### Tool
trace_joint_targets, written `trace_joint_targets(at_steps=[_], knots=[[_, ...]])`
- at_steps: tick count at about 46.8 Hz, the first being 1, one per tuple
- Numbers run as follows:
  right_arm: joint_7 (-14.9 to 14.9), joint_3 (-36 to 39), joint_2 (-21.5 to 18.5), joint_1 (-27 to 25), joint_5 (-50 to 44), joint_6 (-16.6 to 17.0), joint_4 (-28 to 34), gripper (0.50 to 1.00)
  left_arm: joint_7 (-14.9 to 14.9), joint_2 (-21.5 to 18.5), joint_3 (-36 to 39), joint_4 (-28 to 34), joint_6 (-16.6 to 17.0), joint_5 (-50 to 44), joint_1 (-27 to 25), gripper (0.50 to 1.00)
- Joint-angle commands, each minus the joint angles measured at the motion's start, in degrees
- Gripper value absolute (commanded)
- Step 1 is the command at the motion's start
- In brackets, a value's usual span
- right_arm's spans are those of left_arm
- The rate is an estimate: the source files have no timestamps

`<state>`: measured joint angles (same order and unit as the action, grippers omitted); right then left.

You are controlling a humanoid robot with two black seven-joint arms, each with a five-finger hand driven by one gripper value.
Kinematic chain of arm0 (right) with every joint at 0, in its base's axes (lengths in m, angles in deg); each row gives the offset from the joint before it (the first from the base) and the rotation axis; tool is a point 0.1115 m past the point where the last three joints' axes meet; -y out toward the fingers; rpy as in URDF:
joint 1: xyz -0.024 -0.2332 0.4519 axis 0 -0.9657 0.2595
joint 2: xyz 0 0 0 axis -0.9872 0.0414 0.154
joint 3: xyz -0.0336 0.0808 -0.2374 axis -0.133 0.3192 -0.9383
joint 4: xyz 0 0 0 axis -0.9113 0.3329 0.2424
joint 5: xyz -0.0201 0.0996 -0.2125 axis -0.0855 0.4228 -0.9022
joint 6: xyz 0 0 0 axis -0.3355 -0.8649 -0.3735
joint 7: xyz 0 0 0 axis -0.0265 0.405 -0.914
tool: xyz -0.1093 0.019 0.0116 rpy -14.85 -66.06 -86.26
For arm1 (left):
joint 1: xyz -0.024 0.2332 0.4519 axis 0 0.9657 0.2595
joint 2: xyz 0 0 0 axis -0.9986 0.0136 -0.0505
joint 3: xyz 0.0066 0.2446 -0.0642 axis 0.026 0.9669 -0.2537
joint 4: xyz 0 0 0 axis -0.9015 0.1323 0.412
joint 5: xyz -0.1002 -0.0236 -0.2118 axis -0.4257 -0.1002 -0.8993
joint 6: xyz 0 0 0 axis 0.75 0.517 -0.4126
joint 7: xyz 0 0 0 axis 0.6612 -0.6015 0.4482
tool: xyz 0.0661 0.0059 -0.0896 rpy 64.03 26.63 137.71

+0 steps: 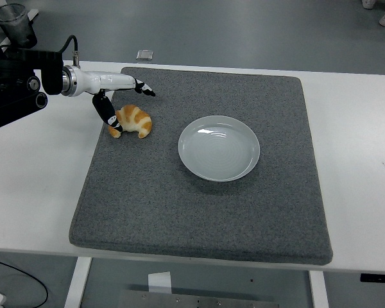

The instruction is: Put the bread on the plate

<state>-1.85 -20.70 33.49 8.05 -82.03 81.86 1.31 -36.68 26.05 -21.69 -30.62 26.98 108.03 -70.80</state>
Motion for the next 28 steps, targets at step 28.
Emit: trace_joint_targets(at_steps=[28], knots=[[0.01,0.00,0.00,-0.01,-0.02,0.06,0.00,0.932,-0.08,3.06,-0.01,-3.61,1.55,0.00,2.16,0.990]])
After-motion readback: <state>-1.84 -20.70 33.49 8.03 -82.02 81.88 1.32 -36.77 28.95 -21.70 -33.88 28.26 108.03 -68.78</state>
